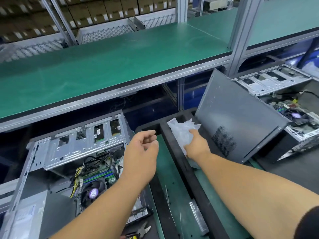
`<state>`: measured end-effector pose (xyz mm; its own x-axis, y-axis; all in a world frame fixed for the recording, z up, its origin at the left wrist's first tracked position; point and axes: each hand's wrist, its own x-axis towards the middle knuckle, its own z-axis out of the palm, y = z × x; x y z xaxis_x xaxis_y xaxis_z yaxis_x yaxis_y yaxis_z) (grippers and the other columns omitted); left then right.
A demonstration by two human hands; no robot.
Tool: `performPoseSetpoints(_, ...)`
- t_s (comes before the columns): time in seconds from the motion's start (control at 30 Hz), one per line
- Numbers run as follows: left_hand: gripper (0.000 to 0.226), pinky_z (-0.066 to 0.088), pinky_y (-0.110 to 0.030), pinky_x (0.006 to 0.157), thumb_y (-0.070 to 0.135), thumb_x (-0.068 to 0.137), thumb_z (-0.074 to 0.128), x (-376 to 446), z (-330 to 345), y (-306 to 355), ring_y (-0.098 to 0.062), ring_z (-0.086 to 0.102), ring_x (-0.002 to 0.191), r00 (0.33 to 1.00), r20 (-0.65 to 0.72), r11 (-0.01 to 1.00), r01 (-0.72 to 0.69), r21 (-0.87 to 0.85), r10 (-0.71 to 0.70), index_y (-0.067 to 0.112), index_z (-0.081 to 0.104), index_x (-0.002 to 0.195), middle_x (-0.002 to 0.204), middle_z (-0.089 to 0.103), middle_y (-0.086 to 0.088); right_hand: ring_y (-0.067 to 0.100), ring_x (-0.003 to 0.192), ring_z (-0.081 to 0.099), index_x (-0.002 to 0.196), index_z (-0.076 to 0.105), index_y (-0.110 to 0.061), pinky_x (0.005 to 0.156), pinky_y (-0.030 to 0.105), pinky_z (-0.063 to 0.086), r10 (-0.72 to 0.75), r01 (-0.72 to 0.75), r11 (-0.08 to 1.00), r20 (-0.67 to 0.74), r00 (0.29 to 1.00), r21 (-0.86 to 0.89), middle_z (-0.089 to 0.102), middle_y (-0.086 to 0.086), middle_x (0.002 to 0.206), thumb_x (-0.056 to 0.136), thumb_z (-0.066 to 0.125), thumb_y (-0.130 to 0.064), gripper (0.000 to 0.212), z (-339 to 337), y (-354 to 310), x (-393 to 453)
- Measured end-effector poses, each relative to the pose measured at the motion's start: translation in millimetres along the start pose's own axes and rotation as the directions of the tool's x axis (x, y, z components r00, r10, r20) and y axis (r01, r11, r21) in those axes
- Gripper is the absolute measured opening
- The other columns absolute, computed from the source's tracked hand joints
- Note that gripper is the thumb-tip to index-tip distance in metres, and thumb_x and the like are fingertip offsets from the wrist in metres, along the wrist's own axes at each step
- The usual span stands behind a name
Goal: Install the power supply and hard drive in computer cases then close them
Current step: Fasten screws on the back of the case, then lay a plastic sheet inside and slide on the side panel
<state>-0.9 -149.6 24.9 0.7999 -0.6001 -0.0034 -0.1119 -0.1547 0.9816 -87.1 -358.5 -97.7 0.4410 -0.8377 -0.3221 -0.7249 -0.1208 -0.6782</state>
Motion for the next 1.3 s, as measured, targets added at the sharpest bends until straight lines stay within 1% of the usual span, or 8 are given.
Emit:
performPoseSetpoints(0.2, 0.024, 0.059, -0.034, 0.091, 0.019, 0.095, 0.067, 14.0, -46.0, 7.4, -0.004, 0.069, 0.095, 0.997, -0.068, 0.998, 0.036, -0.053, -0.039, 0.039, 0.069, 0.11, 0.103, 0.073, 0.014, 0.022, 0.081, 0.065, 0.088, 0.068, -0.021, 0.066, 0.032, 0.055, 0.029, 0.106, 0.793, -0.211, 0.977, 0.6, 0.07, -0.005, 0.083, 0.08, 0.056, -0.019, 0.014, -53.1, -48.8, -36.7)
performPoseSetpoints(0.4, 0.073, 0.052, -0.047, 0.104, 0.068, 0.079, 0.07, 8.1, -90.8, 40.3, -0.01, 0.064, 0.118, 0.988, 0.097, 0.968, 0.135, -0.211, -0.117, 0.036, 0.051, 0.142, 0.133, 0.063, 0.013, 0.035, 0.098, 0.075, 0.115, 0.072, -0.01, 0.082, 0.054, 0.06, -0.249, -0.069, 0.378, 0.174, 0.953, 0.923, 0.077, 0.011, 0.109, 0.079, 0.061, -0.022, 0.039, -80.9, -143.5, -129.0)
performPoseSetpoints(0.57, 0.08, 0.061, -0.048, 0.086, 0.071, 0.074, 0.075, -7.9, -162.8, 43.0, -0.025, 0.07, 0.115, 0.972, 0.232, 0.925, 0.115, -0.361, -0.03, 0.036, 0.051, 0.142, 0.134, 0.067, 0.001, 0.029, 0.077, 0.069, 0.107, 0.068, -0.007, 0.062, 0.036, 0.054, -0.293, -0.058, 0.55, 0.258, 0.921, 0.833, 0.072, 0.011, 0.089, 0.094, 0.057, -0.017, 0.02, -35.8, -180.5, -185.9)
performPoseSetpoints(0.7, 0.101, 0.052, -0.018, 0.095, 0.053, 0.068, 0.089, -31.4, -228.0, 23.6, 0.003, 0.059, 0.123, 0.924, 0.372, 0.99, -0.125, 0.069, 0.091, 0.057, 0.029, 0.149, 0.144, 0.05, 0.028, 0.025, 0.066, 0.065, 0.113, 0.07, -0.013, 0.058, 0.035, 0.056, -0.041, -0.253, 0.585, 0.34, 0.94, 0.771, 0.076, 0.012, 0.089, 0.1, 0.056, -0.02, 0.02, 5.3, -174.8, -214.1)
performPoseSetpoints(0.83, 0.046, 0.048, -0.022, 0.082, 0.051, 0.078, 0.081, -51.7, -258.0, 3.5, -0.011, 0.059, 0.108, 0.974, 0.211, 0.866, -0.18, 0.467, 0.088, 0.047, 0.056, 0.117, 0.118, 0.054, 0.016, 0.027, 0.062, 0.063, 0.116, 0.068, -0.008, 0.066, 0.045, 0.063, -0.034, -0.31, 0.577, 0.401, 0.915, 0.756, 0.072, 0.016, 0.084, 0.098, 0.065, -0.037, 0.035, 29.4, -170.9, -233.6)
performPoseSetpoints(1.1, 0.02, 0.054, -0.03, 0.071, 0.025, 0.088, 0.079, -62.6, -281.1, -23.2, -0.016, 0.068, 0.083, 0.997, -0.066, 0.974, 0.063, 0.218, -0.049, 0.04, 0.073, 0.1, 0.095, 0.077, 0.004, 0.017, 0.09, 0.073, 0.098, 0.068, -0.025, 0.082, 0.039, 0.058, -0.396, 0.361, 0.903, 0.126, 0.909, 0.232, 0.075, -0.004, 0.092, 0.04, 0.062, -0.103, 0.097, 40.4, -158.0, -234.7)
performPoseSetpoints(1.23, 0.038, 0.054, -0.02, 0.083, 0.045, 0.078, 0.084, -67.8, -290.6, -27.3, -0.001, 0.071, 0.098, 0.963, 0.25, 0.98, 0.056, 0.189, -0.104, 0.042, 0.066, 0.111, 0.109, 0.075, 0.019, 0.006, 0.055, 0.043, 0.066, 0.046, -0.025, 0.054, 0.028, 0.034, -0.424, 0.443, 0.877, 0.136, 0.896, -0.187, 0.043, -0.014, 0.06, 0.066, 0.062, -0.088, 0.064, 45.2, -145.1, -224.6)
performPoseSetpoints(1.3, 0.027, 0.046, -0.015, 0.066, 0.054, 0.085, 0.074, -67.7, -290.3, -31.8, 0.0, 0.064, 0.068, 0.941, 0.303, 0.944, 0.048, 0.327, -0.152, 0.029, 0.064, 0.082, 0.078, 0.07, 0.018, 0.013, 0.05, 0.038, 0.058, 0.036, -0.021, 0.052, 0.03, 0.031, -0.387, 0.401, 0.875, 0.105, 0.916, -0.271, 0.036, -0.008, 0.055, 0.086, 0.062, -0.068, 0.061, 49.3, -138.9, -221.3)
